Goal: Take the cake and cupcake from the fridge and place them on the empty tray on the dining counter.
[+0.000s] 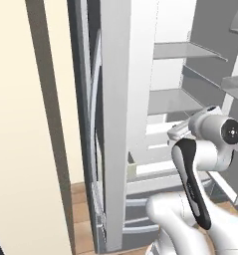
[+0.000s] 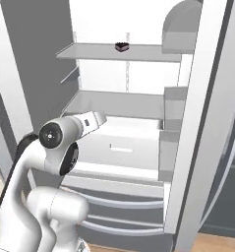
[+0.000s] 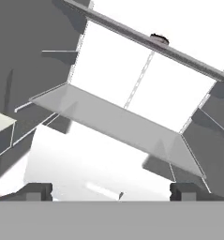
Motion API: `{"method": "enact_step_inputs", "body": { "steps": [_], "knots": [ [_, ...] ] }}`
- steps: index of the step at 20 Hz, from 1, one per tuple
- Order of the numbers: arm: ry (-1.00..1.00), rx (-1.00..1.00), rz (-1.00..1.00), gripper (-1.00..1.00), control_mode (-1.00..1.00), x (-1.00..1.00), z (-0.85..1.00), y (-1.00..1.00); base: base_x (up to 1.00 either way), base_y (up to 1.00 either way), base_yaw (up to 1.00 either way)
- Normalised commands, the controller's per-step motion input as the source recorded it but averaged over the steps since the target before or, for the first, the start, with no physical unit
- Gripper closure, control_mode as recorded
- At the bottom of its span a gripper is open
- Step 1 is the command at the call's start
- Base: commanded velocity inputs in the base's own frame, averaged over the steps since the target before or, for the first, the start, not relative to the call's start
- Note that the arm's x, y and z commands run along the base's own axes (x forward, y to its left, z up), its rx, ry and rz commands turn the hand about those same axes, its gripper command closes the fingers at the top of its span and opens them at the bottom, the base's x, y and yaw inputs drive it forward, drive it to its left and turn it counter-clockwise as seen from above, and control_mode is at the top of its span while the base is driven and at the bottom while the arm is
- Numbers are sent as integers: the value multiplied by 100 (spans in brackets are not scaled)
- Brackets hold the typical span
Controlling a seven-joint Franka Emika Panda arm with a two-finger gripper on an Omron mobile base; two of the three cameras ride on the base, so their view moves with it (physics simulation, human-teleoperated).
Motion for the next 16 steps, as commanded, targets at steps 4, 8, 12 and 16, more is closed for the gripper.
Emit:
{"method": "enact_step_inputs", "body": {
  "steps": [4, 8, 12, 16],
  "knots": [
    [0, 0, 0, -100, 100, 0, 0, 0, 66, -49, 12],
    [0, 0, 0, -100, 100, 0, 0, 0, 72, -35, 9],
    [0, 0, 0, -100, 100, 0, 0, 0, 96, -6, 3],
    [0, 0, 0, -100, 100, 0, 0, 0, 92, -4, 2]
  ]
}}
